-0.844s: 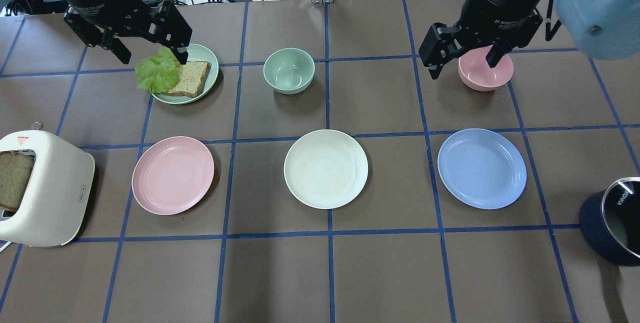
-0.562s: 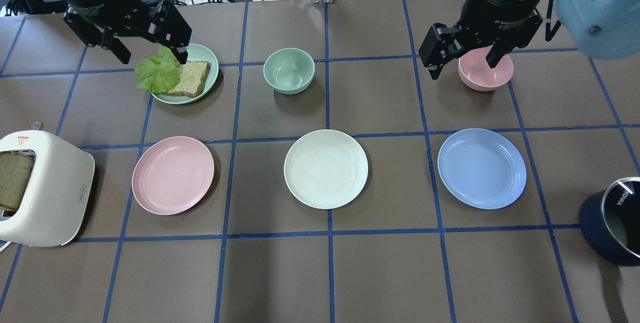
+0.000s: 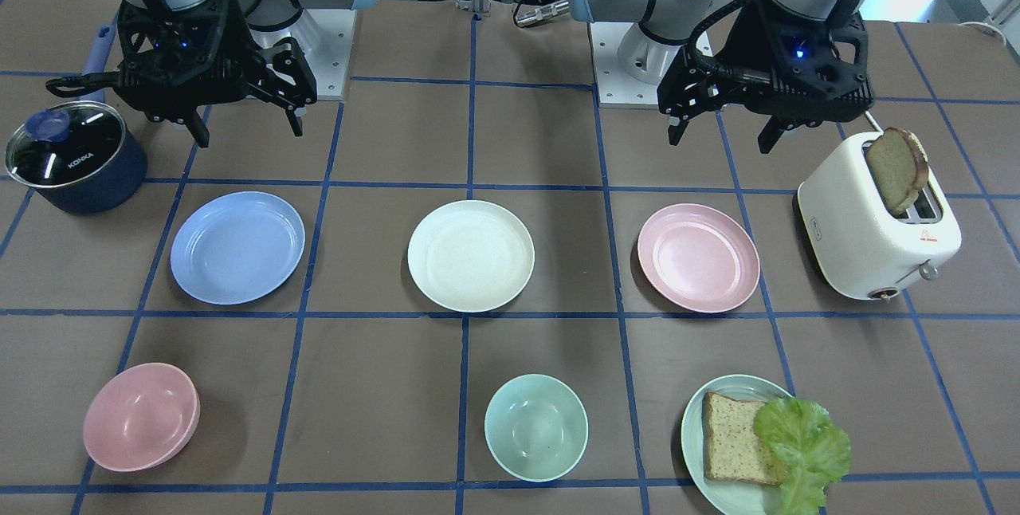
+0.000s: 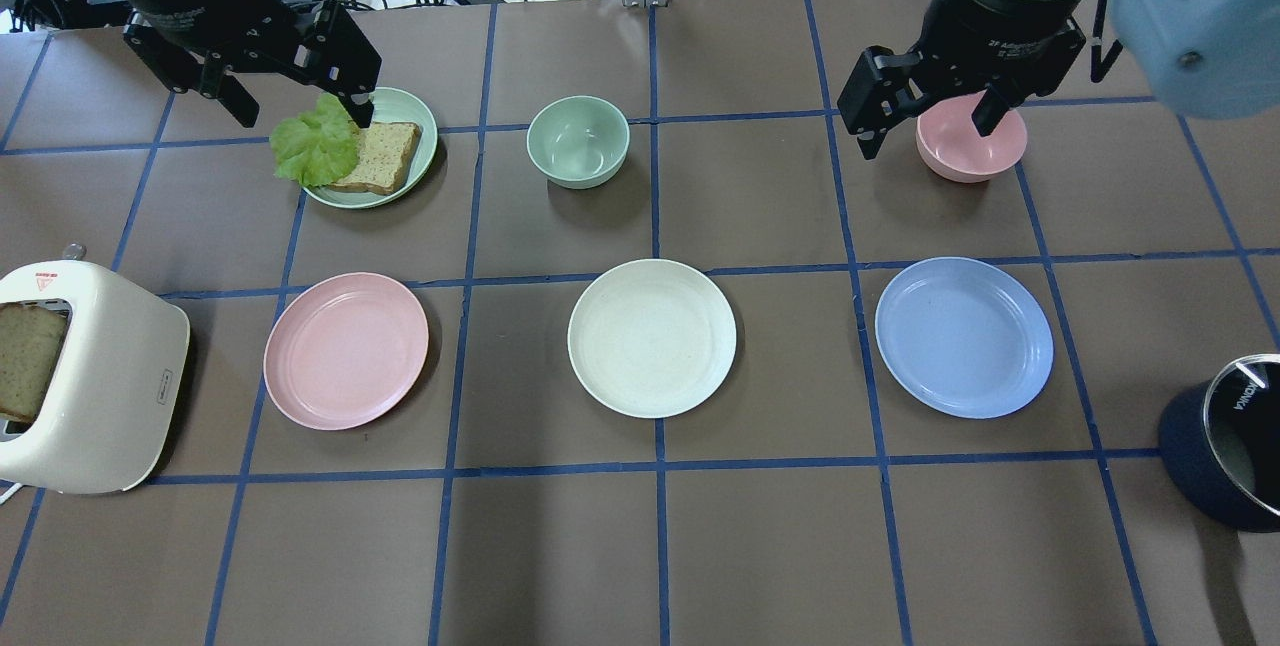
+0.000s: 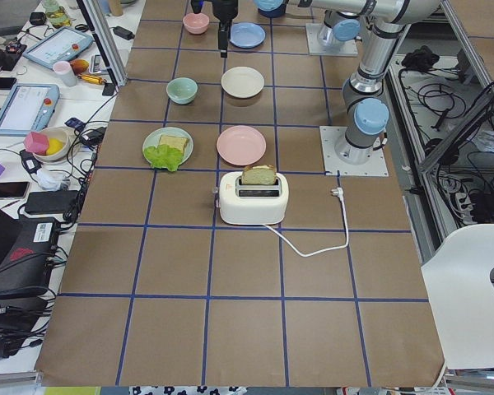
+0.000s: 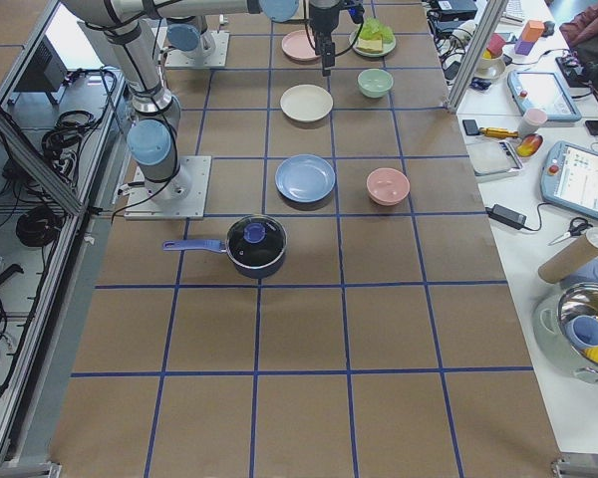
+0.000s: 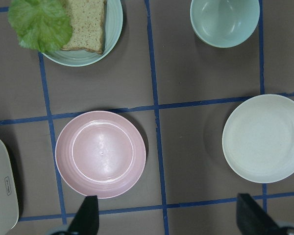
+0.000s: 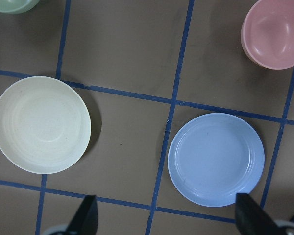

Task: Stack three plates with pink and blue

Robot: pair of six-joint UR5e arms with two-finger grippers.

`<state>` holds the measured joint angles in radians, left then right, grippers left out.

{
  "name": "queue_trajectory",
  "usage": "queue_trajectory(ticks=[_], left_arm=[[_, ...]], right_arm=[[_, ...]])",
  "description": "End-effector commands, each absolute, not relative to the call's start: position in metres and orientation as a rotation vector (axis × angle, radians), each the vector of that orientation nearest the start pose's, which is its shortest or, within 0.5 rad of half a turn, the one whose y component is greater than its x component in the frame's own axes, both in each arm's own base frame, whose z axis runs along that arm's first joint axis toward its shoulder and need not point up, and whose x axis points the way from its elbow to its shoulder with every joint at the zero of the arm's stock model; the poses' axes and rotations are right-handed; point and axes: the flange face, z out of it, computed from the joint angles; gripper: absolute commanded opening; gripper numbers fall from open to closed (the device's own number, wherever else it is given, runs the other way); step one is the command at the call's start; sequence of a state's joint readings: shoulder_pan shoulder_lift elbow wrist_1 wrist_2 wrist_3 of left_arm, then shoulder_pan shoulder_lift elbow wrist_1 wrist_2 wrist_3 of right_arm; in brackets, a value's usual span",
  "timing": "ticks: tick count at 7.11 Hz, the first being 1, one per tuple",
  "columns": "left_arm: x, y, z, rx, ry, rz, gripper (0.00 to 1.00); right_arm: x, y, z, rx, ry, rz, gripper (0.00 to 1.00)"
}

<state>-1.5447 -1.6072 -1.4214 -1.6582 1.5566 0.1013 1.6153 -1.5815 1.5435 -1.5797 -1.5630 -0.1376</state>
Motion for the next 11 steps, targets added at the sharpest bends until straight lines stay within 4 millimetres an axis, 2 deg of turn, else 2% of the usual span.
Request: queue_trajectory(ticks=[1,5,8,11], left_arm=[[-0.121,-0.511,0.534,0.119,3.150,-0.040,1.00],[-0.122,-0.511,0.534,0.121,3.150,-0.042,1.00],[-0.121,-0.511,0.530,0.121,3.152,-0.030,1.00],[-0.122,-0.509,0.530,0.123,3.150,-0.030,1.00]], right_arm=[[0.156,-0.485,0.508,-0.286,3.122,-0.073,0.97],[0.152,-0.487,0.506,-0.344,3.119,-0.066,0.96],[0.097,-0.498,0.491,-0.282,3.124,-0.026,0.94],[0.061,-0.503,0.482,-0.259,3.123,-0.001,0.93]])
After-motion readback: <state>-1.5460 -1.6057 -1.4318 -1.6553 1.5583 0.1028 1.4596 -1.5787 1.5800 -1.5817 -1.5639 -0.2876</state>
